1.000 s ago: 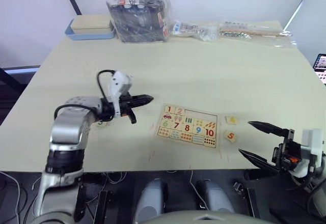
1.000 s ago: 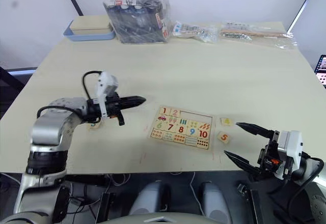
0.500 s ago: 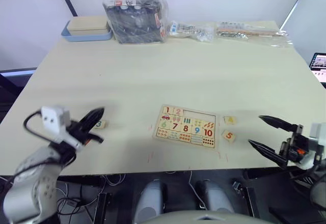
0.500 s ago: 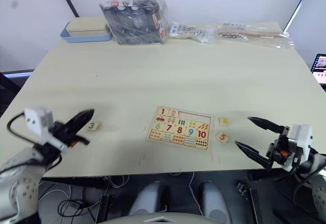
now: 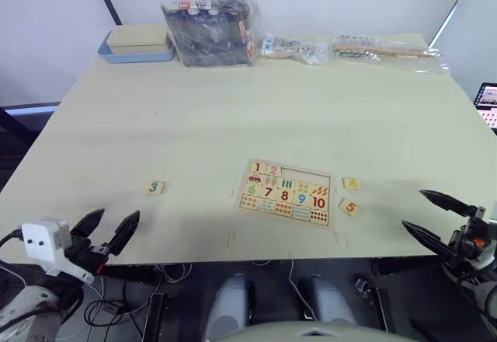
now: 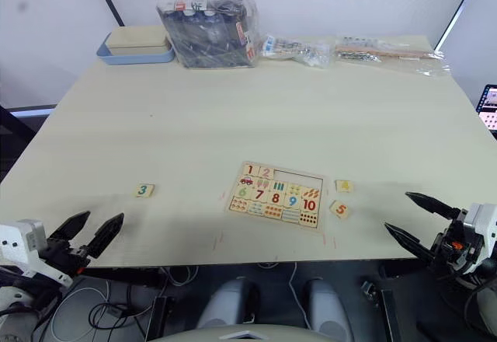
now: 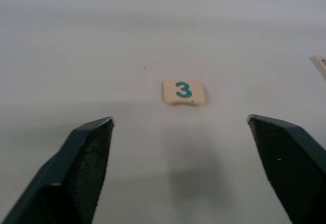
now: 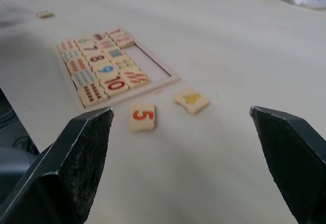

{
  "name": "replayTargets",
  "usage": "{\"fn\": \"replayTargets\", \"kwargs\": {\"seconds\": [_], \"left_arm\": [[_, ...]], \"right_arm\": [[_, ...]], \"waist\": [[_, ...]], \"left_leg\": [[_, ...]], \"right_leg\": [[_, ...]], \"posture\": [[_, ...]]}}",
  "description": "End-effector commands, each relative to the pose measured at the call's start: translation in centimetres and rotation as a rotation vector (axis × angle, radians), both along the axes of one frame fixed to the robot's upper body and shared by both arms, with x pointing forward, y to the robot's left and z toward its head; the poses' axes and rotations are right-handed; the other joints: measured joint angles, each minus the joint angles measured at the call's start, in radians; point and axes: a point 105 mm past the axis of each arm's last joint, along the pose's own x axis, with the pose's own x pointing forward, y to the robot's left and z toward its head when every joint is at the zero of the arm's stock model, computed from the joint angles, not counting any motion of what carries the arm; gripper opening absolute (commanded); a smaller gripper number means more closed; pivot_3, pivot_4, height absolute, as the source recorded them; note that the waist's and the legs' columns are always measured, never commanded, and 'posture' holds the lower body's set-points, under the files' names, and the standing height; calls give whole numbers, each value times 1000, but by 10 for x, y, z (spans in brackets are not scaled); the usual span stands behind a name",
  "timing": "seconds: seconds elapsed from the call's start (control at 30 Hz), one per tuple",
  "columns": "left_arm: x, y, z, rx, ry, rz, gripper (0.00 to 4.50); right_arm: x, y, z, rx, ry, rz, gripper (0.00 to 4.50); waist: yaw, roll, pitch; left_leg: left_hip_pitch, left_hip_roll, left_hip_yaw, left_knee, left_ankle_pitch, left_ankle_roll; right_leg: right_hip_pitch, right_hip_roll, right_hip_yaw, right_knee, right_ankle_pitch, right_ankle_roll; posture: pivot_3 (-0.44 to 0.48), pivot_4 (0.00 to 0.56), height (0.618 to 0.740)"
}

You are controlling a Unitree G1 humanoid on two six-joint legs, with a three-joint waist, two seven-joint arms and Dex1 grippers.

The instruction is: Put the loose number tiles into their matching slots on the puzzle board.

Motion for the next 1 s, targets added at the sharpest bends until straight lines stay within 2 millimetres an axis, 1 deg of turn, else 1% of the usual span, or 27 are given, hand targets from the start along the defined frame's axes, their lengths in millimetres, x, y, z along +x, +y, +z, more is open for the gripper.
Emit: {"fn": "replayTargets", "kwargs": {"seconds": [0.03, 0.17, 0.3, 0.47, 0.6, 0.63, 0.7, 0.77, 0.83, 0.9, 1.0], "left_arm": [[-3, -5, 2, 16, -12, -9, 4408], [-1, -6, 3, 18, -18, -15, 4408], [3, -10, 6, 22, -23, -42, 4408], [10, -14, 12, 31, -31, -82, 4408], [17, -14, 18, 41, -25, -135, 4408], [20, -13, 20, 47, -16, -166, 4408], [25, -8, 23, 62, 4, -199, 4408], [30, 0, 24, 68, 17, -198, 4408], [39, 3, 24, 83, 31, -177, 4408], [49, -1, 23, 92, 47, -145, 4408], [60, -12, 22, 77, 57, -106, 4408]], "right_arm": [[-1, -8, 10, -43, -40, -2, 4500], [0, -9, 10, -46, -40, 10, 4500], [4, -4, 13, -43, -51, 34, 4500], [4, 8, 20, -25, -61, 96, 4500], [3, 23, 30, -11, -70, 188, 4500], [4, 30, 38, -9, -94, 231, 4500], [6, 41, 48, -9, -121, 291, 4500], [7, 47, 52, -8, -130, 319, 4500], [7, 52, 56, -12, -138, 351, 4500], [6, 57, 60, -14, -146, 377, 4500], [3, 64, 63, -16, -152, 410, 4500]], "waist": [[0, 0, 0], [0, 0, 0], [0, 0, 0], [0, 0, 0], [0, 0, 0], [0, 0, 0], [-1, 1, 0], [-1, 2, 0], [1, 1, 0], [2, 1, 0], [1, 0, 0]], "left_leg": [[0, 0, 0, 0, 0, 0], [0, 0, 0, 0, 0, 0], [-1, 0, 0, 0, 0, 0], [-1, 0, 0, -1, 0, 0], [-1, 0, 0, -1, 0, 0], [-1, 0, 0, -1, 0, 0], [-1, 1, 0, -1, 0, 0], [-1, 1, 0, -1, 0, 0], [-1, 1, 0, -1, 0, 0], [-2, 0, 0, -2, 0, 0], [-3, 0, 0, -2, -1, 1]], "right_leg": [[0, 0, 0, 0, 0, 0], [-1, -1, 0, 0, 0, 0], [-1, -1, 0, 0, 0, 0], [-1, -1, 0, 0, 0, 0], [-1, -1, 0, 0, 0, 0], [-1, -1, 0, 0, 0, 0], [-2, -1, -1, 0, 0, 0], [-2, -1, -2, 0, 0, 0], [-2, -1, -2, 0, 0, 0], [-2, -1, -3, -2, 0, 0], [0, -2, -3, -3, 0, 0]], "posture": [[0, 150, 740], [0, 150, 740], [0, 150, 740], [0, 150, 740], [0, 150, 740], [0, 150, 740], [0, 150, 740], [0, 150, 740], [0, 150, 740], [0, 150, 740], [0, 150, 740]]}}
